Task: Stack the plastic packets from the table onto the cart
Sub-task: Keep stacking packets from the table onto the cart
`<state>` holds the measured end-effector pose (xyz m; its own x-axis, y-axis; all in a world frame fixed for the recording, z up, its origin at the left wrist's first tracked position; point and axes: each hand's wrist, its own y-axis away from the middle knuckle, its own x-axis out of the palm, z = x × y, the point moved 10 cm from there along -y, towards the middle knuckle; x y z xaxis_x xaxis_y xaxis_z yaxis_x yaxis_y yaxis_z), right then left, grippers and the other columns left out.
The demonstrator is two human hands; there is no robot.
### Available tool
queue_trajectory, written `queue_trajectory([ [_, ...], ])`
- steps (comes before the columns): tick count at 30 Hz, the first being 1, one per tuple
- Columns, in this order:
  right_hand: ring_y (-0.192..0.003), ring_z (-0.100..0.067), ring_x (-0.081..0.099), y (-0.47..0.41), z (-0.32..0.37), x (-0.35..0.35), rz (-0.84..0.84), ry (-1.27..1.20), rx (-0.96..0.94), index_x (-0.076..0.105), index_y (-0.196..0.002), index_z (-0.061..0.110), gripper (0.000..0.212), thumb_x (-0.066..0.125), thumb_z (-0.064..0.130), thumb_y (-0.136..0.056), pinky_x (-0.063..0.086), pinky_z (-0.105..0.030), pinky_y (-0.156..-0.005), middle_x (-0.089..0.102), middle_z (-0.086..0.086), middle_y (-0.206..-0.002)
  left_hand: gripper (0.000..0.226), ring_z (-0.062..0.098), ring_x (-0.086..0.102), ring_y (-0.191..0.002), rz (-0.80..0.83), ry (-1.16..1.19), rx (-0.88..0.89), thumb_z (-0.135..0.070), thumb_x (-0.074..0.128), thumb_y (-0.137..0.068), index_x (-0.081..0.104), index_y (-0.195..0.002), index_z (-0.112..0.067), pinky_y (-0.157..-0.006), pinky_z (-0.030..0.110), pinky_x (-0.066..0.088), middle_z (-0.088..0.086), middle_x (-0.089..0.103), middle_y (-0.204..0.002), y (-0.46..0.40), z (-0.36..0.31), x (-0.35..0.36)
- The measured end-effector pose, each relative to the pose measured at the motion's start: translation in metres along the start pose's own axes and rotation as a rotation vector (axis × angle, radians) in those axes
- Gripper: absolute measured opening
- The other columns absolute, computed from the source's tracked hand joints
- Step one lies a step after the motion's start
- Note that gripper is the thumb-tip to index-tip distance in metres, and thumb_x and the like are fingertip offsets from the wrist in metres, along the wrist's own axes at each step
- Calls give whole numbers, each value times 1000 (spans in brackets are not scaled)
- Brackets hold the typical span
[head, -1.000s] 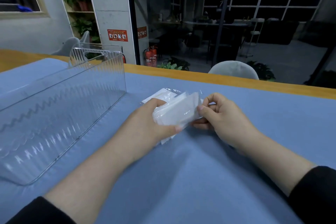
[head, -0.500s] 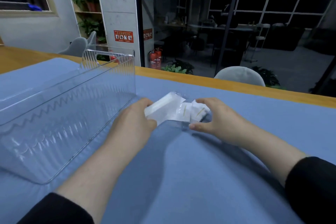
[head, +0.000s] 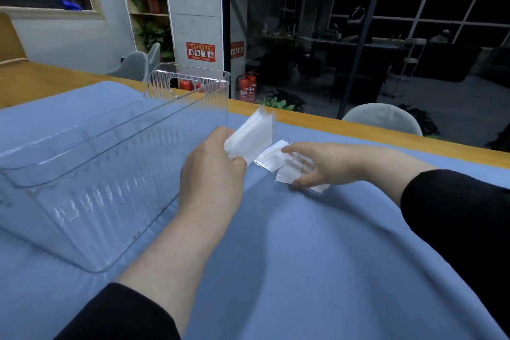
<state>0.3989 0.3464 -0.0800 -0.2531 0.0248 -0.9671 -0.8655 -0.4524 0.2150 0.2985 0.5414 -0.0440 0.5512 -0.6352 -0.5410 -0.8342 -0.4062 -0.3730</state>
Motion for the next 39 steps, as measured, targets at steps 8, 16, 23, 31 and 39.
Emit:
queue_trajectory([
  [8, -136, -27, 47, -41, -39, -15, -196, -164, 244, 31, -156, 17, 79, 56, 60, -94, 39, -36, -105, 46, -5, -154, 26, 29, 55, -77, 21, -10, -6, -9, 56, -88, 61, -106, -27, -63, 38, 44, -9, 56, -75, -1, 0, 2],
  [16, -121, -29, 57, -71, -37, -20, -270, -261, 238, 49, -146, 14, 56, 68, 21, -93, 49, -34, -92, 58, -7, -138, 28, 26, 53, -77, 21, -18, -7, -9, 57, -88, 62, -109, -28, -63, 37, 41, -11, 56, -75, -1, 1, 5],
  [23, -73, -15, 57, -58, -38, -44, -354, -365, 172, 73, -114, 15, 24, 57, 12, -96, 46, -23, -61, 71, -2, -98, 26, 24, 53, -75, 19, -4, 14, -10, 58, -89, 62, -107, -28, -63, 36, 42, -10, 57, -76, -1, -1, 5],
  [31, -85, -13, 64, -41, -36, -34, -123, -215, 158, 71, -110, 27, 19, 66, 34, -94, 52, -20, -70, 70, 6, -97, 26, 20, 55, -73, 43, 23, 14, -10, 57, -90, 63, -107, -29, -65, 42, 52, -5, 60, -79, 4, -8, 9],
  [39, -114, -25, 61, -52, -25, -19, 90, 52, 202, 60, -132, 32, 56, 75, 54, -83, 48, -41, -104, 65, 5, -124, 25, 29, 56, -78, 51, 19, 26, -11, 55, -91, 62, -108, -28, -68, 45, 53, -1, 62, -82, 6, -12, 9],
])
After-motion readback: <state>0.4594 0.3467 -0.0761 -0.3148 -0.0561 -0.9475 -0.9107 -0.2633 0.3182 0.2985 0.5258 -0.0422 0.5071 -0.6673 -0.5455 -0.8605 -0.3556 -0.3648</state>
